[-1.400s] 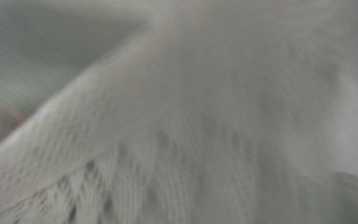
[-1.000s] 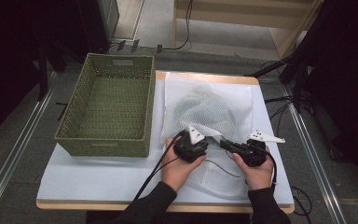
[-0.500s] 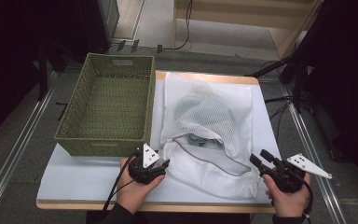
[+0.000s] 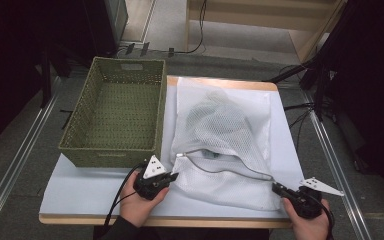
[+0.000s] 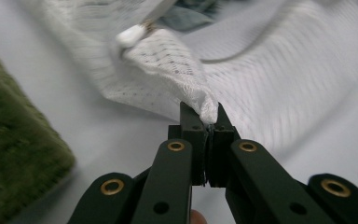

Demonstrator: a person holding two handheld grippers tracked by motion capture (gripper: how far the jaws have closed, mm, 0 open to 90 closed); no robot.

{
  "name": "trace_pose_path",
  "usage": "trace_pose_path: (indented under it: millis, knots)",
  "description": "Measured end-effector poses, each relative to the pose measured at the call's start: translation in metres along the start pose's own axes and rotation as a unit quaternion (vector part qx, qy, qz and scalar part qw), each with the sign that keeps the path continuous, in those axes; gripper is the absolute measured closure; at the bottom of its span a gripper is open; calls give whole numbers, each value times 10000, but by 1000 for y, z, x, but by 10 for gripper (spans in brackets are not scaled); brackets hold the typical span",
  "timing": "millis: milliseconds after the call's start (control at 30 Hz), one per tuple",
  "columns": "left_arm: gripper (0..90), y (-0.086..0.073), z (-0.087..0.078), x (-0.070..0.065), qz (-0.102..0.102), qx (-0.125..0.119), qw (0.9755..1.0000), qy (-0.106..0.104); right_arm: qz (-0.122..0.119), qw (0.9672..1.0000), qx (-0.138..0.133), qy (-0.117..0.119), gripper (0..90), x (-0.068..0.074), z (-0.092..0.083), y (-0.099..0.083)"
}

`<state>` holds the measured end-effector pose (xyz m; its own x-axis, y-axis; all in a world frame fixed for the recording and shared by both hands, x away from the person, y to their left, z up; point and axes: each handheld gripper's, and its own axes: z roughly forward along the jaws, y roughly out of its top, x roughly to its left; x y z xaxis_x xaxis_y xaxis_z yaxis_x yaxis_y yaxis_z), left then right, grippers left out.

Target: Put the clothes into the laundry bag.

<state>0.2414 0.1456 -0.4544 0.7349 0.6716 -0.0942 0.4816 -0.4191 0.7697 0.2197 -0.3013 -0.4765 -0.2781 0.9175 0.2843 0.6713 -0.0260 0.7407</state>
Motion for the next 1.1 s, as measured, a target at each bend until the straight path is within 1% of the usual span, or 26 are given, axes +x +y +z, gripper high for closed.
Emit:
trace_pose_path:
  millis: [33, 100, 133, 167, 200, 233, 267, 300, 333, 367, 433, 500, 533, 600, 667, 700, 767, 800, 833, 867, 900, 933, 1000, 1033, 1067, 1100]
  knots:
    - [897, -4, -3, -5, 93, 76, 9999, -65, 12, 9999, -76, -102, 876, -6, -2, 0]
    - [891, -15, -5, -11, 145, 262, 9989, -370, 114, 9998, -58, -180, 876, -15, -4, -2]
    - [880, -20, -6, -13, 183, 332, 9984, -422, 142, 9997, -6, -197, 868, -17, -3, -3]
    - [849, -25, -6, -13, 225, 315, 9982, -449, 121, 9997, -5, -204, 844, -19, -3, -3]
    - [801, -27, -8, -11, 257, 212, 9982, -491, 115, 9996, -111, -224, 734, -18, -5, -4]
    - [733, -28, -11, -8, 180, 95, 9988, -448, 59, 9994, -305, -169, 564, -17, -7, -3]
    - [654, -27, -15, -3, -7, -111, 9991, -400, 32, 9988, -481, -81, 432, -17, -10, 0]
    - [579, -25, -18, 3, -252, -385, 9981, -416, 62, 9981, -610, 56, 377, -16, -14, 3]
    - [534, -22, -21, 9, -498, -594, 9962, -396, 87, 9971, -753, 98, 361, -17, -18, 6]
    - [507, -19, -22, 13, -693, -702, 9946, -330, 141, 9958, -894, 107, 352, -18, -21, 8]
    - [459, -14, -18, 20, -955, -763, 9923, -219, 315, 9947, -968, 172, 353, -20, -19, 10]
    - [451, -10, -8, 21, -1113, -693, 9913, -128, 336, 9962, -782, 186, 361, -20, -8, 10]
    - [445, -9, -4, 20, -1137, -691, 9911, -80, 338, 9970, -665, 191, 377, -19, -1, 11]
    - [427, -7, -1, 17, -1198, -792, 9896, -68, 303, 9984, -455, 169, 424, -17, 10, 14]
    - [426, -6, -7, 13, -1071, -993, 9893, 17, 256, 9988, -319, 286, 474, -17, 16, 16]
    - [428, -5, -13, 12, -1029, -1117, 9884, 40, 260, 9989, -257, 286, 497, -16, 19, 16]
    - [427, -3, -23, 11, -951, -1296, 9869, 115, 255, 9986, -149, 430, 533, -16, 22, 14]
    - [418, -1, -24, 10, -891, -1227, 9884, 112, 214, 9988, -102, 432, 533, -15, 23, 13]
    - [411, 0, -20, 8, -812, -973, 9919, 110, 169, 9989, -61, 431, 535, -14, 24, 12]
    - [391, 1, -12, 6, -752, -679, 9947, 149, 125, 9989, -34, 460, 534, -14, 25, 11]
    - [360, -1, -2, 5, -730, -405, 9964, 173, 102, 9989, -20, 466, 529, -13, 26, 10]
    - [360, -3, 7, 4, -726, -205, 9970, 188, 61, 9989, -9, 458, 534, -12, 28, 9]
    - [377, -8, 21, 3, -822, 1, 9964, 196, -59, 9990, 8, 432, 559, -9, 29, 9]
    - [398, -8, 23, 2, -782, 62, 9966, 266, -118, 9991, 39, 414, 584, -7, 29, 9]
    - [443, -7, 23, 2, -741, 67, 9967, 312, -168, 9990, 64, 415, 628, -6, 29, 8]
    - [511, -6, 23, 4, -770, 130, 9966, 263, -167, 9988, 85, 442, 666, -6, 29, 8]
